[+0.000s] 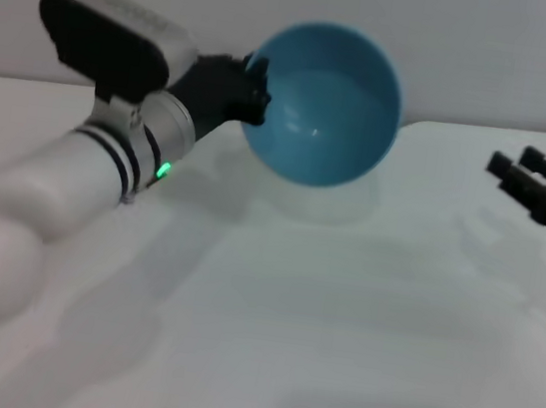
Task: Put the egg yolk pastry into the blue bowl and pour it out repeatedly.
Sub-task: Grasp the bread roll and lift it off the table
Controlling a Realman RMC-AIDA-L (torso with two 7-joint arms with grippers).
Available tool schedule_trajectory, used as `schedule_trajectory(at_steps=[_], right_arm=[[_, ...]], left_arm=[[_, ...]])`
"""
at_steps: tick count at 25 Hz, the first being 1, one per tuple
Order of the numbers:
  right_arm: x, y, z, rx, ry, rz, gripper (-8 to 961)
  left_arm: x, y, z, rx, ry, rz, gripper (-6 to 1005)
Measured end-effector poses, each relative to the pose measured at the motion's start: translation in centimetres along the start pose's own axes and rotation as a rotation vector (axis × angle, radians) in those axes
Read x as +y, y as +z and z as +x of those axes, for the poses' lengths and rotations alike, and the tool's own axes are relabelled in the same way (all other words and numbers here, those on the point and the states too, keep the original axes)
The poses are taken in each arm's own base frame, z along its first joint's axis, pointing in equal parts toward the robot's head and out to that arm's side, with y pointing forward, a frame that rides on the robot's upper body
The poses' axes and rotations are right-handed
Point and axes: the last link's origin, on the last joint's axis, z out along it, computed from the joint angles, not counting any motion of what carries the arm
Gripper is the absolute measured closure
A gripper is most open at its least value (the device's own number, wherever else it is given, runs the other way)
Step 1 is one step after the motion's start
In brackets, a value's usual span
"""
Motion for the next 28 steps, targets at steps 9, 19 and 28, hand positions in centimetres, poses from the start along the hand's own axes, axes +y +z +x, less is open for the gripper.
schedule_trajectory(at_steps=[9,19,28], right_arm=[[2.6,3.9,0.7,0.285,-0.053,-0.137,457],[6.7,6.0,-1.1,0.456,-0.146,-0.301,457],[11.7,7.5,-1.4,0.745,-0.291,-0.438,457]], left_arm=[[-4.6,0.6,-0.7,-0.321,-0.168,0.017,991],[-7.0,-0.1,-2.5,-0.512,-0.236,0.038,990],[-6.4,-0.3,-2.2,-0.709,-0.174,0.011,988]])
